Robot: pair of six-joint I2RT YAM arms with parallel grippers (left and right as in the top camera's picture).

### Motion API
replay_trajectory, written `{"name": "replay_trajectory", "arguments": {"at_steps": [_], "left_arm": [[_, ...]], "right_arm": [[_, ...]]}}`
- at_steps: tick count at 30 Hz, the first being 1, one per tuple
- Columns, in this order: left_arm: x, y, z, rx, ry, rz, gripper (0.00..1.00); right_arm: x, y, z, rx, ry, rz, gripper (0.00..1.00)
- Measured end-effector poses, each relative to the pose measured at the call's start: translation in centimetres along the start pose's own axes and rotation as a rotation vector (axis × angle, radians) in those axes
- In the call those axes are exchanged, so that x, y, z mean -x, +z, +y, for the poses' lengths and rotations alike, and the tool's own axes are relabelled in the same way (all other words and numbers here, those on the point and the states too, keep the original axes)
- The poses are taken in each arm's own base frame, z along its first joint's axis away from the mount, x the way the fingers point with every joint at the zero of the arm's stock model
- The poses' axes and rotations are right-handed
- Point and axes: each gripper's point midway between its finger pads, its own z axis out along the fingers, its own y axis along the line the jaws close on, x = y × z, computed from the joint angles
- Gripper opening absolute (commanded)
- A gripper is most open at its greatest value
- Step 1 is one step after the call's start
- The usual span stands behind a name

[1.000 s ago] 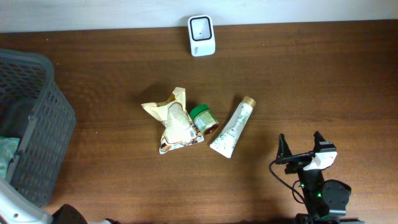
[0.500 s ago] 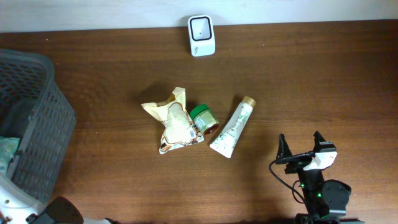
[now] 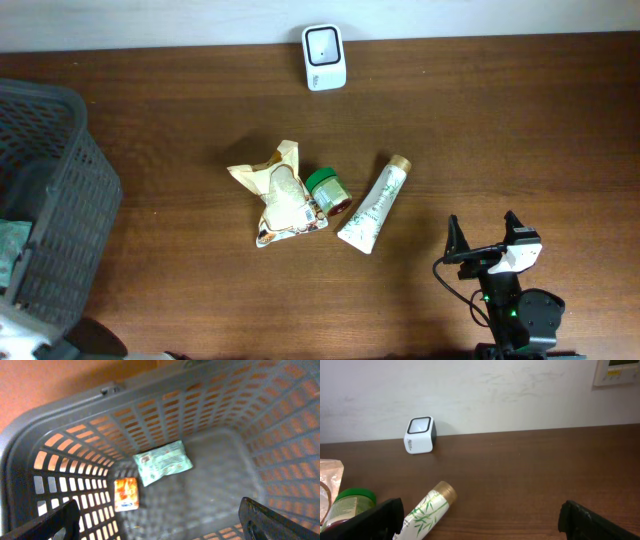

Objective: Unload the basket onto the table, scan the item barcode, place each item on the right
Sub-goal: 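Grasp the mint-green packet in the basket with the left gripper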

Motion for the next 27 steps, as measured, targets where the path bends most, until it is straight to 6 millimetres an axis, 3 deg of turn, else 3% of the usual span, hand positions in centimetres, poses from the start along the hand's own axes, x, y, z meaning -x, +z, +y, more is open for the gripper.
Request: {"name": "replay_trajectory", "arguments": {"at_steps": [1, 4, 7, 9, 12, 15, 17, 19, 22, 25, 27], "left_arm": [[-0.1, 1.1, 0.4, 0.019, -0.003, 0.023, 0.99], [-1.7, 7.5, 2.0, 0.107, -0.016, 0.173, 0.99], [-4.2, 12.5, 1.4, 0.135, -0.029, 0.312, 0.99], [-5.3, 14.6, 1.1, 0.144, -0.024, 0.368, 0.99], [-6.8, 16.4, 0.8, 0.143, -0.029, 0.401, 1.00], [-9.9, 19.8, 0.1, 0.131, -0.028, 0.440, 0.98], [-11.4, 21.0, 0.0, 0.129, -0.025, 0.458, 0.98], [-12.5, 21.7, -0.4, 0.129, -0.012, 0.472, 0.98], [-12.3, 21.5, -1.4, 0.153, 0.031, 0.452, 0.97], [-14.0, 22.8, -0.9, 0.180, 0.032, 0.425, 1.00], [-13.9, 23.6, -0.5, 0.207, 0.031, 0.387, 1.00]], "right_arm": [[0.0, 0.0, 0.0, 0.000, 0.000, 0.000, 0.98], [0.0, 0.0, 0.0, 0.000, 0.000, 0.000, 0.98], [0.0, 0.0, 0.0, 0.000, 0.000, 0.000, 0.99], [0.0, 0.0, 0.0, 0.000, 0.000, 0.000, 0.98], [0.0, 0.0, 0.0, 0.000, 0.000, 0.000, 0.98], [0.0, 0.0, 0.0, 0.000, 0.000, 0.000, 0.98], [0.0, 0.0, 0.0, 0.000, 0.000, 0.000, 0.98], [0.0, 0.0, 0.0, 0.000, 0.000, 0.000, 0.98], [0.0, 0.0, 0.0, 0.000, 0.000, 0.000, 0.98], [0.0, 0.0, 0.0, 0.000, 0.000, 0.000, 0.98], [0.0, 0.0, 0.0, 0.000, 0.000, 0.000, 0.98]]}}
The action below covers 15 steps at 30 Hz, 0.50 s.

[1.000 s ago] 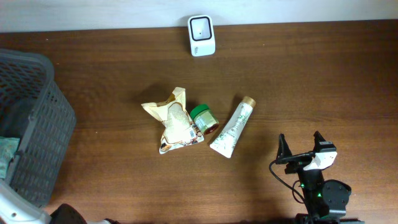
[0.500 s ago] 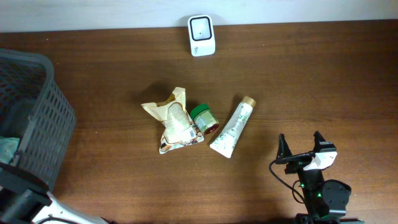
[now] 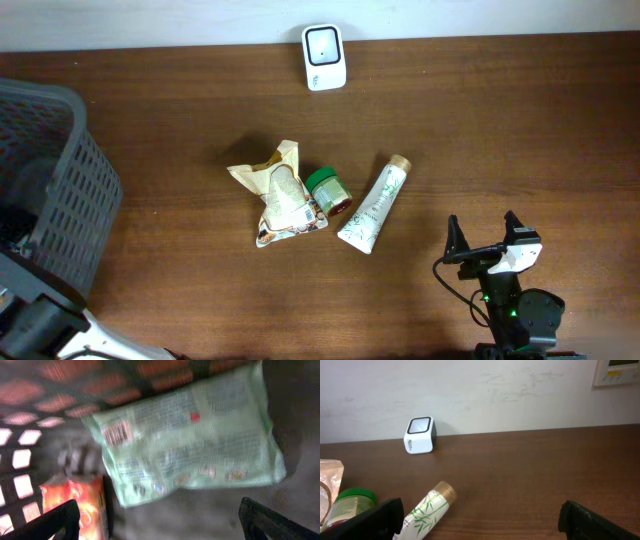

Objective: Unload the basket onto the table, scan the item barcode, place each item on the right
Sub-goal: 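Grasp the mint-green packet in the basket with the left gripper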

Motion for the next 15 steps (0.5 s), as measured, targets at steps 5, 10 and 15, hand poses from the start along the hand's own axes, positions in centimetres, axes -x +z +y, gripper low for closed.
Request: {"name": "replay_trajectory", "arguments": {"at_steps": [5, 10, 15], "left_arm": [[1.4, 1.2, -0.2, 0.011, -0.028, -0.100, 0.99], [2.5, 2.0, -0.7, -0.005, -0.053, -0.174, 0.96], [0.6, 3.7, -1.0, -0.006, -0.044, -0.161, 0.25]], "right_arm": [[0.0, 0.0, 0.0, 0.000, -0.001, 0.000, 0.98], [0.0, 0.0, 0.0, 0.000, 0.000, 0.000, 0.98], [0.0, 0.0, 0.0, 0.000, -0.001, 0.000, 0.98]]}}
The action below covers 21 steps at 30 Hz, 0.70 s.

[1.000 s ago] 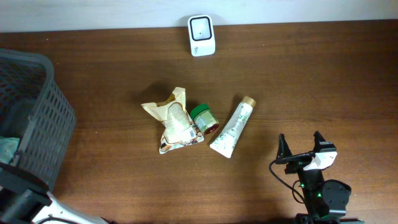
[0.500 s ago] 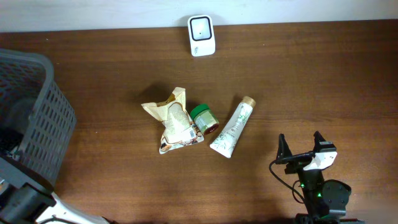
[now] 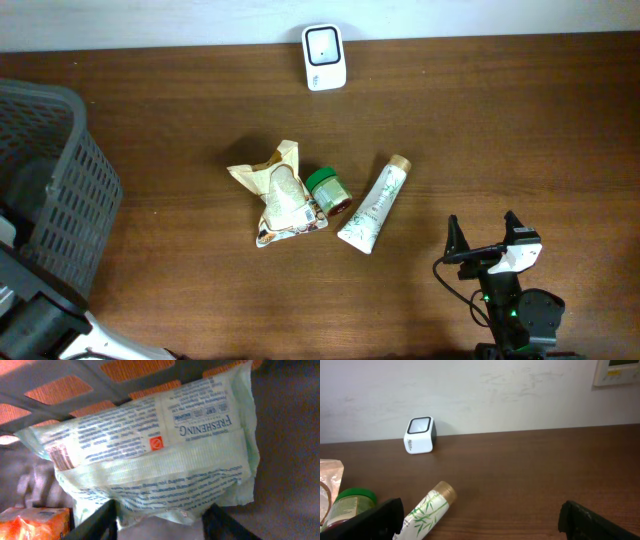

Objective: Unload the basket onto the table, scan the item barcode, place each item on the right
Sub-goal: 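Grasp the mint-green packet in the basket with the left gripper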

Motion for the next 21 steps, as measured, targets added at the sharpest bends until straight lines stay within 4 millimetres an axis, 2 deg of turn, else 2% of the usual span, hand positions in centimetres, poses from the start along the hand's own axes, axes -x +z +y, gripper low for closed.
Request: {"name": "replay_trajectory", "arguments": {"at_steps": [2, 8, 9, 10, 11, 13, 14, 15, 16, 17, 18, 19, 21], "left_arm": [[-0.2, 0.0, -0.3, -0.007, 0.009, 0.004, 0.01], [-0.5, 0.0, -0.4, -0.015, 0.017, 0.014, 0.00], [-1.0, -0.9, 0.1, -0.004, 0.025, 0.031, 0.00], [-0.6, -2.0, 0.5, 0.001, 0.022, 0.013, 0.00], [0.3, -3.8, 1.0, 0.007, 0.001, -0.032, 0.00], [3.5, -9.1, 2.7, 0.015, -0.080, -0.182, 0.00], [3.4, -9.4, 3.0, 0.023, -0.090, -0.184, 0.00], [3.1, -9.3, 2.9, 0.026, -0.091, -0.172, 0.05], [3.0, -9.3, 2.7, 0.026, -0.091, -0.169, 0.69], [2.8, -9.4, 2.5, 0.025, -0.088, -0.162, 0.87], [2.3, -9.4, 2.3, 0.026, -0.077, -0.147, 0.93], [2.0, -9.1, 2.3, 0.030, -0.072, -0.132, 0.93], [0.8, -6.4, 2.4, 0.056, -0.063, -0.065, 0.92]], "right_arm": [[0.0, 0.0, 0.0, 0.000, 0.000, 0.000, 0.98], [0.0, 0.0, 0.0, 0.000, 0.000, 0.000, 0.98], [0.0, 0.0, 0.0, 0.000, 0.000, 0.000, 0.98], [0.0, 0.0, 0.0, 0.000, 0.000, 0.000, 0.98], [0.0, 0.0, 0.0, 0.000, 0.000, 0.000, 0.98], [0.0, 0.0, 0.0, 0.000, 0.000, 0.000, 0.98], [0.0, 0.0, 0.0, 0.000, 0.000, 0.000, 0.98], [0.0, 0.0, 0.0, 0.000, 0.000, 0.000, 0.98], [0.0, 0.0, 0.0, 0.000, 0.000, 0.000, 0.98], [0.0, 0.0, 0.0, 0.000, 0.001, 0.000, 0.98], [0.0, 0.0, 0.0, 0.000, 0.000, 0.000, 0.98], [0.0, 0.0, 0.0, 0.000, 0.000, 0.000, 0.98], [0.0, 0.0, 0.0, 0.000, 0.000, 0.000, 0.98]]}}
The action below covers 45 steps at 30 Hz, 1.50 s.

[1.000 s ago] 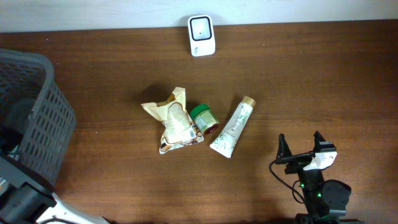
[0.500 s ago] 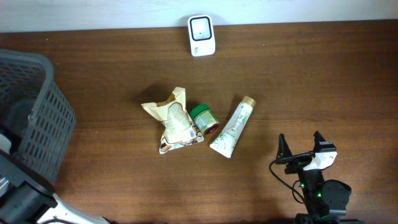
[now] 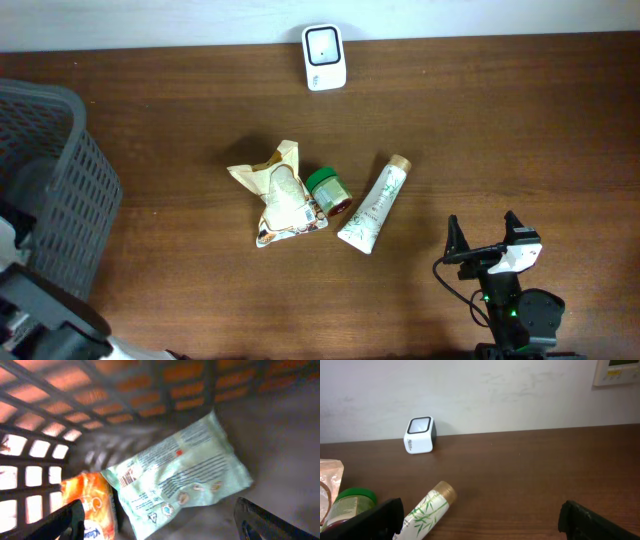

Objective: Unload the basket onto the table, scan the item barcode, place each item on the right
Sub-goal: 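Grasp the mint-green packet in the basket with the left gripper, then place the mint-green packet left of the snack bag, release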

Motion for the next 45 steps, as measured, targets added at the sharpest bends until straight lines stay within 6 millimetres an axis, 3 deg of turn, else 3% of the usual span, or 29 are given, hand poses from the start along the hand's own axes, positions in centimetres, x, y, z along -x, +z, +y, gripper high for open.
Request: {"name": "replay_trajectory", "arguments": {"at_steps": [3, 5, 9, 10, 12, 15, 16, 19, 24, 26, 28, 29, 31, 34, 35, 36, 37, 39, 41, 42, 43, 44, 45], "left_arm": [[-1.6, 3.6, -0.8, 0.020, 0.021, 0.060, 0.96], [-0.8, 4.2, -1.3, 0.012, 0.018, 0.027, 1.00], [-0.9, 5.8, -2.0, 0.015, 0.039, 0.020, 0.98], [-0.8, 5.9, -2.1, 0.016, 0.042, 0.015, 0.89], [-0.5, 6.2, -2.2, 0.021, 0.052, 0.009, 0.63], [-0.6, 6.6, -2.2, 0.033, 0.069, 0.013, 0.07], [-0.4, 6.5, -2.1, 0.041, 0.075, 0.008, 0.00], [-0.2, 6.3, -1.8, 0.055, 0.086, 0.010, 0.00], [-1.7, 5.4, -1.2, 0.064, 0.125, 0.079, 0.00], [-1.7, 2.8, -1.9, 0.009, 0.134, 0.063, 0.00], [2.2, -5.1, -2.0, -0.084, 0.086, -0.128, 0.00], [4.3, -10.3, -1.0, -0.133, 0.042, -0.253, 0.00], [5.9, -19.9, 1.6, -0.225, -0.034, -0.466, 0.00], [4.6, -32.2, 4.9, -0.375, -0.048, -0.646, 0.00], [4.0, -35.1, 4.9, -0.449, -0.028, -0.681, 0.00], [2.7, -37.5, 3.5, -0.549, 0.027, -0.697, 0.00], [1.5, -38.5, 1.5, -0.621, 0.090, -0.682, 0.00], [-2.7, -40.2, -5.6, -0.785, 0.303, -0.604, 0.00], [-6.1, -40.4, -10.8, -0.816, 0.448, -0.542, 0.00], [-9.6, -40.0, -15.2, -0.805, 0.577, -0.496, 0.00], [-11.4, -39.0, -17.6, -0.766, 0.639, -0.466, 0.00], [-13.5, -36.7, -20.2, -0.690, 0.690, -0.411, 0.00], [-14.4, -35.2, -21.3, -0.650, 0.704, -0.375, 0.00]], "right_arm": [[0.0, 0.0, 0.0, 0.000, 0.000, 0.000, 0.99], [0.0, 0.0, 0.0, 0.000, 0.000, 0.000, 0.98], [0.0, 0.0, 0.0, 0.000, 0.000, 0.000, 0.98], [0.0, 0.0, 0.0, 0.000, 0.000, 0.000, 0.98], [0.0, 0.0, 0.0, 0.000, 0.000, 0.000, 0.98], [0.0, 0.0, 0.0, 0.000, 0.000, 0.000, 0.98], [0.0, 0.0, 0.0, 0.000, -0.001, 0.000, 0.98], [0.0, 0.0, 0.0, 0.000, 0.000, 0.000, 0.98], [0.0, 0.0, 0.0, 0.000, 0.000, 0.000, 0.98], [0.0, 0.0, 0.0, 0.000, 0.000, 0.000, 0.98], [0.0, 0.0, 0.0, 0.000, 0.001, 0.000, 0.98], [0.0, 0.0, 0.0, 0.000, 0.000, 0.000, 0.98], [0.0, 0.0, 0.0, 0.000, 0.000, 0.000, 0.98], [0.0, 0.0, 0.0, 0.000, 0.000, -0.001, 0.98], [0.0, 0.0, 0.0, 0.000, 0.000, -0.001, 0.98], [0.0, 0.0, 0.0, 0.000, 0.000, -0.001, 0.98], [0.0, 0.0, 0.0, 0.000, 0.000, 0.000, 0.98], [0.0, 0.0, 0.0, 0.001, 0.000, 0.000, 0.98], [0.0, 0.0, 0.0, 0.000, -0.001, 0.000, 0.98], [0.0, 0.0, 0.0, 0.000, 0.000, 0.000, 0.98], [0.0, 0.0, 0.0, 0.000, 0.000, 0.000, 0.98], [0.0, 0.0, 0.0, 0.000, 0.000, 0.000, 0.98], [0.0, 0.0, 0.0, 0.000, 0.000, 0.000, 0.98]]}}
